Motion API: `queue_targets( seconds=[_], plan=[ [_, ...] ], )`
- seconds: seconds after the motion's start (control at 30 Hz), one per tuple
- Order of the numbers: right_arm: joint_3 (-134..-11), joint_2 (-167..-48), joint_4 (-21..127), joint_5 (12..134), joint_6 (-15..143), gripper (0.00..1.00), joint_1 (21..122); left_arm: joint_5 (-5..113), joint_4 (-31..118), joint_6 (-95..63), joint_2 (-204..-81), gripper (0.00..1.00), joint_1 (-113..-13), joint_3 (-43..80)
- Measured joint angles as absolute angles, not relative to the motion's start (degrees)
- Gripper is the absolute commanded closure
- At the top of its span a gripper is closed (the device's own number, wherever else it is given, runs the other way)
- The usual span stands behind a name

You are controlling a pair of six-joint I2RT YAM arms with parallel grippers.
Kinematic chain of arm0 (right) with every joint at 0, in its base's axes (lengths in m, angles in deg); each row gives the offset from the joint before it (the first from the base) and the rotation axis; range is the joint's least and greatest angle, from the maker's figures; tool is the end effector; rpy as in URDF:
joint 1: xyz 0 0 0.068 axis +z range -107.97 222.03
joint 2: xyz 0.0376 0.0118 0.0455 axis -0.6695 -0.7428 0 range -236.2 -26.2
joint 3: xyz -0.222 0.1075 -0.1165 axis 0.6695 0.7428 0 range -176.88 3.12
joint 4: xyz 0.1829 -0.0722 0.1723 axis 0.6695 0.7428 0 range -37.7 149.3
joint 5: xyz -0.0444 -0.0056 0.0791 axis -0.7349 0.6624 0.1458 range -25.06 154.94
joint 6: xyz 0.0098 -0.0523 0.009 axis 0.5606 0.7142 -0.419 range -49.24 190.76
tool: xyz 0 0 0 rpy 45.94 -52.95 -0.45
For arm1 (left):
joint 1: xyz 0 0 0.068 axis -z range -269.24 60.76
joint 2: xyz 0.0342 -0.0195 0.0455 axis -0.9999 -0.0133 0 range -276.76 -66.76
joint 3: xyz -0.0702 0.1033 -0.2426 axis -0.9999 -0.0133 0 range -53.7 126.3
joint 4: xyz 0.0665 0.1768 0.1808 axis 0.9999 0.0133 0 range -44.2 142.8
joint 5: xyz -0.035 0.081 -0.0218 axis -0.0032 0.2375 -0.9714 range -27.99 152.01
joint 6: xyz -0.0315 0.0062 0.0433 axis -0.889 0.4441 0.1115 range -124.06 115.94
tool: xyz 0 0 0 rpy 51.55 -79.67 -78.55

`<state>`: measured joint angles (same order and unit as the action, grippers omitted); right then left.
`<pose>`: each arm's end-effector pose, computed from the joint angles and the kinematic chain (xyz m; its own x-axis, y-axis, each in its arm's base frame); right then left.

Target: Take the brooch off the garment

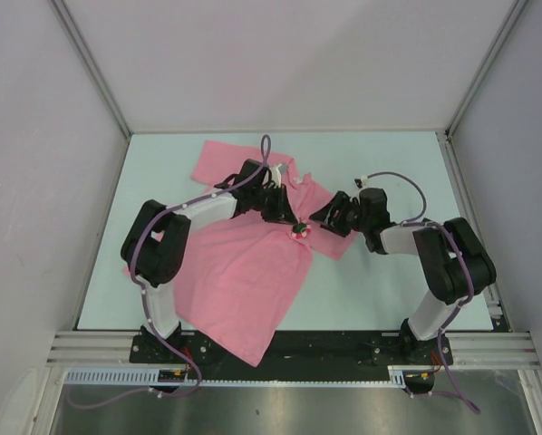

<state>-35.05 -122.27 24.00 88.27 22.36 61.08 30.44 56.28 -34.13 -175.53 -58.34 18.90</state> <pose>0.2995 0.1184 0.1476 -0.7775 0.4580 -0.4310 -0.0659 0.6222 0.7801 0.3421 -0.2263 0.1915 -0.9137 0.0493 -0.4033 0.3329 0.6601 -0.6734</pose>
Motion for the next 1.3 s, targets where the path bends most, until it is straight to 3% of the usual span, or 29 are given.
queue_targets(
  seconds=[0.47, 0.6, 0.73, 0.9, 1.13, 1.3],
  plan=[
    [-41.57, -129.26, 22.85, 94.33, 27.23, 0.48, 62.85, 33.02, 52.46, -36.05, -180.69, 1.0, -58.34, 15.42],
    [-43.14, -131.01, 24.73, 93.17, 28.26, 0.52, 63.57, 33.0, 51.52, -36.71, -181.19, 1.0, -58.34, 15.05],
    [-43.8, -131.19, 28.42, 90.2, 29.57, 0.46, 63.94, 33.02, 50.93, -37.1, -181.19, 0.99, -58.34, 14.98],
    [-44.17, -130.27, 32.07, 88.8, 30.82, 0.46, 64.03, 33.17, 50.62, -37.19, -181.19, 1.0, -58.34, 14.96],
    [-44.26, -131.54, 30.74, 90.22, 29.18, 0.57, 64.75, 33.19, 50.16, -37.73, -181.21, 0.99, -58.34, 14.96],
    [-44.26, -132.96, 27.76, 90.9, 26.75, 0.58, 64.79, 33.26, 50.14, -37.71, -181.21, 1.0, -58.34, 14.96]
  ],
)
